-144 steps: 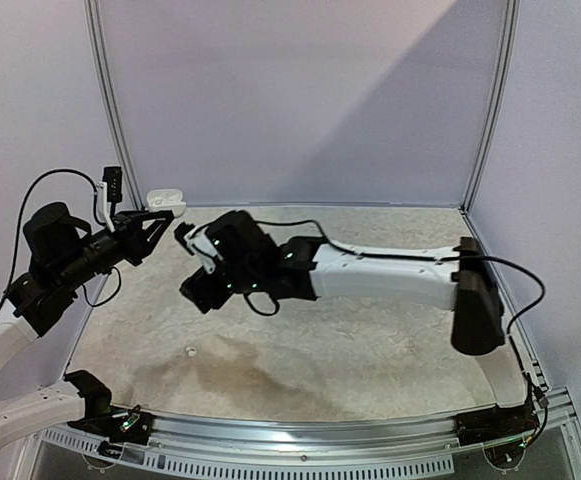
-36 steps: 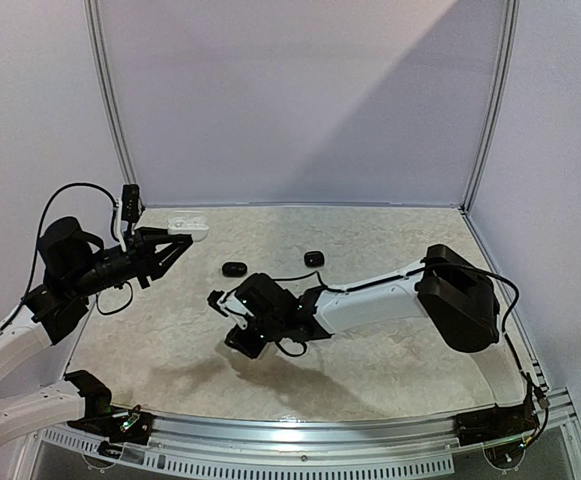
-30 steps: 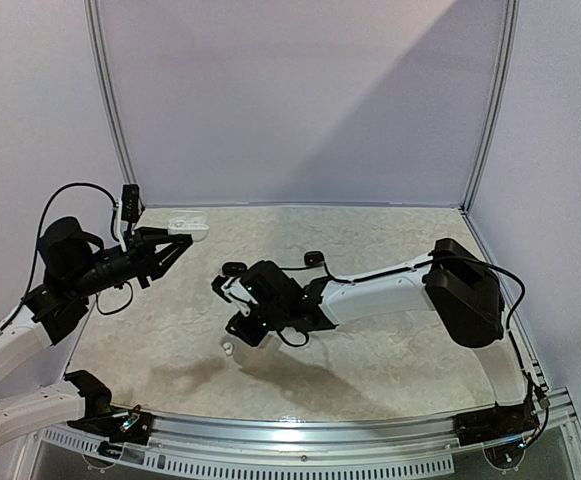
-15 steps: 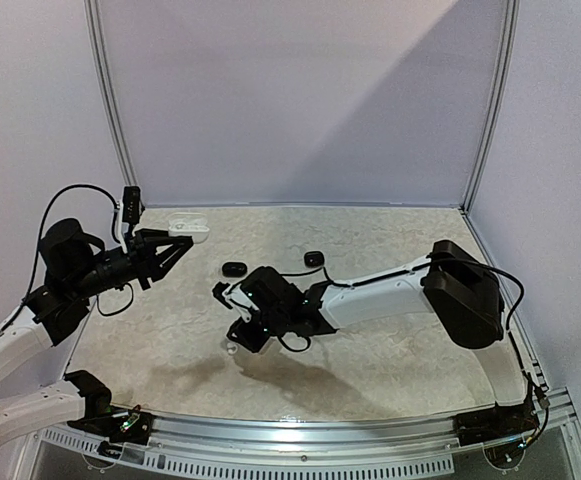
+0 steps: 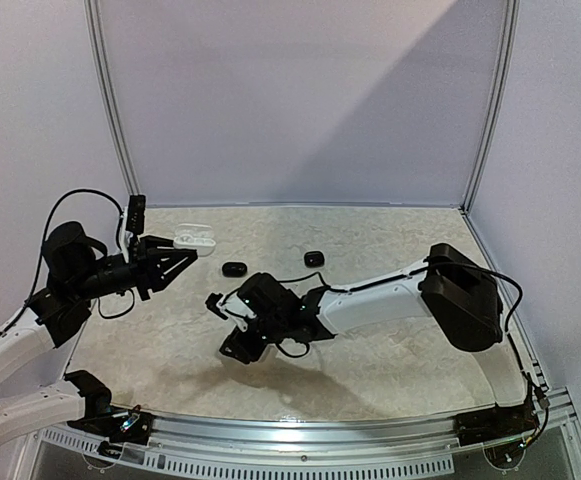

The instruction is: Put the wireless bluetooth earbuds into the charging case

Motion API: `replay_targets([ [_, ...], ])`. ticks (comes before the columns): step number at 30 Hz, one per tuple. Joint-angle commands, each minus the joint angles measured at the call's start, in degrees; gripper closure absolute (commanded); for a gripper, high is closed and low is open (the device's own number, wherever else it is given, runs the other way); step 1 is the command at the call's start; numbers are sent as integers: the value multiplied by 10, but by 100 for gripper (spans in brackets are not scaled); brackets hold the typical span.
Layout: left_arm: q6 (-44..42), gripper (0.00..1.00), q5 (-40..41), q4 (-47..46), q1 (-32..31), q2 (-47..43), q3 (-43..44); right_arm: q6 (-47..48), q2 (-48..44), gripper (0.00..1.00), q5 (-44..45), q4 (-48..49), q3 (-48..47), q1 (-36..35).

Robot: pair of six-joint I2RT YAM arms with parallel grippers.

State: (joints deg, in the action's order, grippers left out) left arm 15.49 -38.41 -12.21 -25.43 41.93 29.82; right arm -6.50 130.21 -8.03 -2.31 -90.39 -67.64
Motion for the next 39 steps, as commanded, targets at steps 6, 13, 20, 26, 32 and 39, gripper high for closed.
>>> replay_targets([
  [6,-12,100,-36,-25,-1,2,-8,55,57,44,62,-52,-39,-7],
  [13,-17,100,-32,-24,-1,3,-5,100,69,64,73,-83,-57,-17],
  [20,-24,100,-36,-21,-1,2,-9,72,23,71,122,-74,-13,-17],
  [26,-42,100,-42,-15,-2,6,-5,-14,-59,74,183,-42,72,-13],
  [32,-47,100,-45,-14,-6,14,-4,-135,-132,75,291,-85,149,-10],
  [39,-72,100,-67,-32,-14,21,-12,-343,-201,75,342,-145,265,-11],
])
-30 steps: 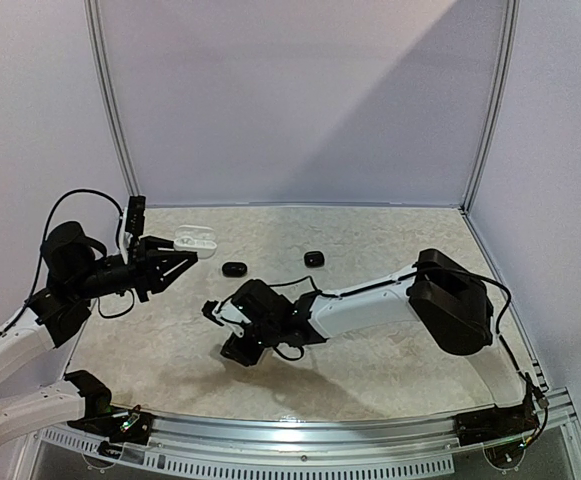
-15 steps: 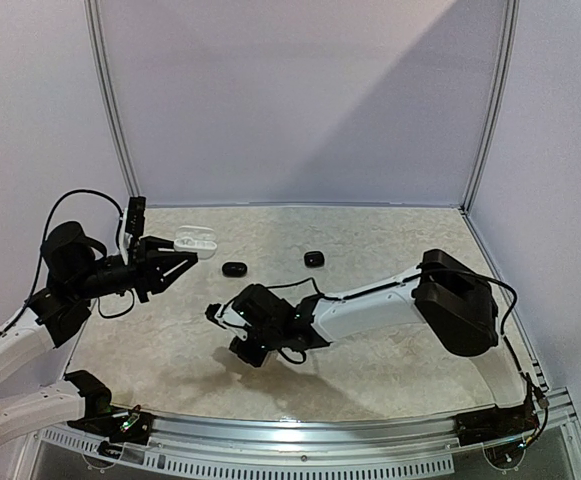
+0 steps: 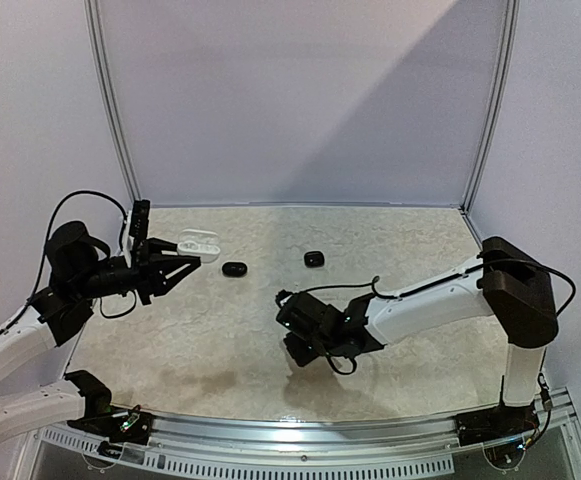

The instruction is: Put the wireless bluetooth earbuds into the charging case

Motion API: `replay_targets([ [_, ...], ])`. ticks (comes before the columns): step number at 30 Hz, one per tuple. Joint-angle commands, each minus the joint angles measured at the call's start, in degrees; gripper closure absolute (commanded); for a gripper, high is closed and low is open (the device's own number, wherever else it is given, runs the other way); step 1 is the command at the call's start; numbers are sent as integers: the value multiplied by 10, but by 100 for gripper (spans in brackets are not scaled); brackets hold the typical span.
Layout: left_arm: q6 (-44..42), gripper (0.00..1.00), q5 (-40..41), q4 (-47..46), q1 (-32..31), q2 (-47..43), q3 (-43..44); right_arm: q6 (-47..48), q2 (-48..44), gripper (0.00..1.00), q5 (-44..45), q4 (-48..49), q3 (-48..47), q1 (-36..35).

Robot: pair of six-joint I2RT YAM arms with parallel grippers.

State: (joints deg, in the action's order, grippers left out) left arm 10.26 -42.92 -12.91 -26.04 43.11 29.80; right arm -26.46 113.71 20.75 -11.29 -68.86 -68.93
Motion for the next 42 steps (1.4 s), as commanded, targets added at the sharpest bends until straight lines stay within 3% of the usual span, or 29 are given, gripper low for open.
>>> replay_targets([
  [1,-15,100,-28,-39,-8,18,-10,-171,-41,75,61,-62,59,2],
  [7,21,100,-55,-110,-9,86,14,-274,-51,76,86,-139,69,-1],
  [15,-39,100,-86,-81,-27,97,20,-359,-38,74,83,-170,64,-10],
  [23,-141,100,-138,6,-50,77,-1,-349,-60,61,71,-122,89,-10],
  [32,-205,100,-226,26,-70,79,-14,-281,-91,46,49,-87,123,-6],
  [42,-283,100,-252,98,-86,80,-14,-174,-181,32,-30,-35,141,14],
])
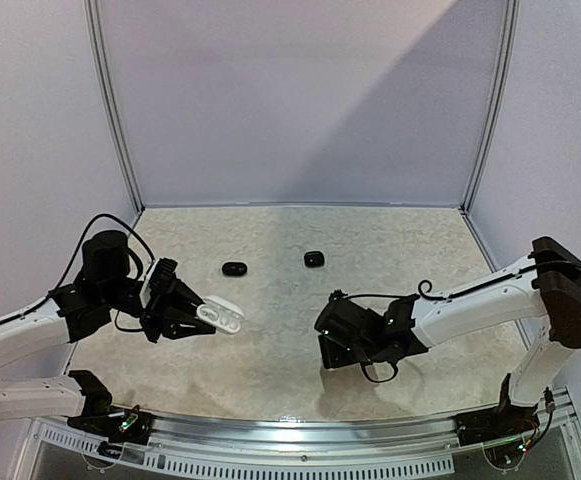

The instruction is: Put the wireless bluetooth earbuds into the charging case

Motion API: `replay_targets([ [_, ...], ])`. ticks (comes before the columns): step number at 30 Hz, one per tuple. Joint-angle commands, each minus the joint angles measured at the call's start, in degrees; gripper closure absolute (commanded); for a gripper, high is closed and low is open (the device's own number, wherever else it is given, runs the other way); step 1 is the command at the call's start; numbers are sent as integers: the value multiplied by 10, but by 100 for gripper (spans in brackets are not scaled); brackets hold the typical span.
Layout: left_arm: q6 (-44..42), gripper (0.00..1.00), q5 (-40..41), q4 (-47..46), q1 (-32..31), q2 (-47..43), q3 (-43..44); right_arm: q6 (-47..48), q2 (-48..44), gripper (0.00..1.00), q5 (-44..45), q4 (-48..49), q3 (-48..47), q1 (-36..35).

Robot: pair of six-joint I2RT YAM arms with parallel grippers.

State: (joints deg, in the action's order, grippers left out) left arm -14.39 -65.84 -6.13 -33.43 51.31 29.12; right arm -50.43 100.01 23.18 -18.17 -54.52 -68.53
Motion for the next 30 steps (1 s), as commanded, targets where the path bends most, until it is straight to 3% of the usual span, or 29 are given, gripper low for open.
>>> replay_targets([
  [1,-37,100,-23,31,-12,-1,-8,74,-51,32,-60,27,-7,11],
  [9,-38,100,-23,31,-14,2,-5,111,-117,37,-51,-13,-4,31],
  [14,-34,100,-11,30,-13,-1,-9,137,-135,59,-54,-25,17,48],
  [19,-28,100,-1,26,-13,-1,-13,157,-110,67,-84,-18,13,53],
  [23,-27,100,1,25,-13,1,-13,275,-84,70,-119,-22,-5,52],
  [30,-36,100,6,24,-13,1,-13,561,-111,62,-131,-7,30,48],
])
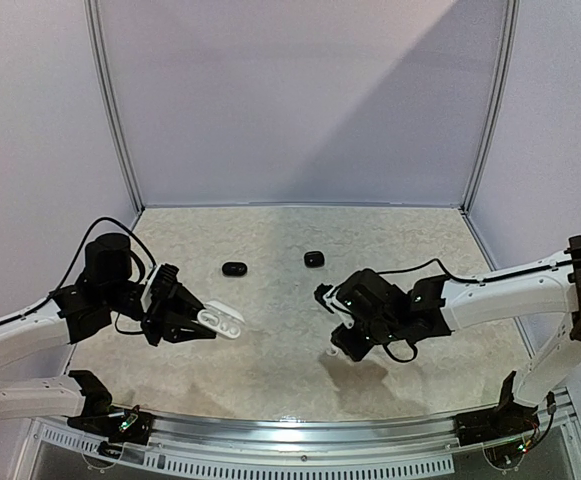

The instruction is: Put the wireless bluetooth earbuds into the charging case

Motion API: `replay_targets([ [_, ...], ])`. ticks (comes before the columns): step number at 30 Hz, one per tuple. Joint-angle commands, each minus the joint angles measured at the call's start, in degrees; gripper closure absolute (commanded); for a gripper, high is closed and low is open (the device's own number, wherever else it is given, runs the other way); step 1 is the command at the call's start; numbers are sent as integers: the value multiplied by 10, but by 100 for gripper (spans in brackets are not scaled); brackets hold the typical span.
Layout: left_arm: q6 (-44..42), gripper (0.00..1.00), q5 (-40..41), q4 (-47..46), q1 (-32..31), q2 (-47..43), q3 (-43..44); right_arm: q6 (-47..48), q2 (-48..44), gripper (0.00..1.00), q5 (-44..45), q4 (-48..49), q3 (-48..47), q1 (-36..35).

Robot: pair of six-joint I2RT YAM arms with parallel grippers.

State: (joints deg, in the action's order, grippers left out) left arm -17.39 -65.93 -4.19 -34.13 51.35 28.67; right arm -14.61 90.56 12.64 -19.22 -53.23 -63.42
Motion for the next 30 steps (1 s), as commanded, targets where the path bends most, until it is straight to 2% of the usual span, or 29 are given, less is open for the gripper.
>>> replay_targets([
  [1,-7,100,9,4,-6,1,-10,233,-15,62,-35,-2,17,-3],
  [5,-8,100,15,3,-6,2,-10,394,19,59,-58,-41,-1,-3],
  [7,-11,100,15,2,-5,5,-11,445,35,59,-46,-53,-12,-3],
  [12,-21,100,19,-7,-4,3,-17,550,41,57,-24,-58,-21,-3],
  [15,-26,100,17,-13,-3,2,-20,580,42,58,-27,-71,-22,-3],
  [21,-29,100,17,-14,-3,10,-18,607,38,62,-31,-50,-11,-3],
  [24,-27,100,15,-14,-3,11,-19,591,36,65,-46,-23,-10,-1],
  [27,-27,100,16,-14,-4,11,-19,529,29,66,-80,-5,-20,12],
  [30,-28,100,16,-16,-3,12,-20,457,33,66,-57,-2,-28,17],
])
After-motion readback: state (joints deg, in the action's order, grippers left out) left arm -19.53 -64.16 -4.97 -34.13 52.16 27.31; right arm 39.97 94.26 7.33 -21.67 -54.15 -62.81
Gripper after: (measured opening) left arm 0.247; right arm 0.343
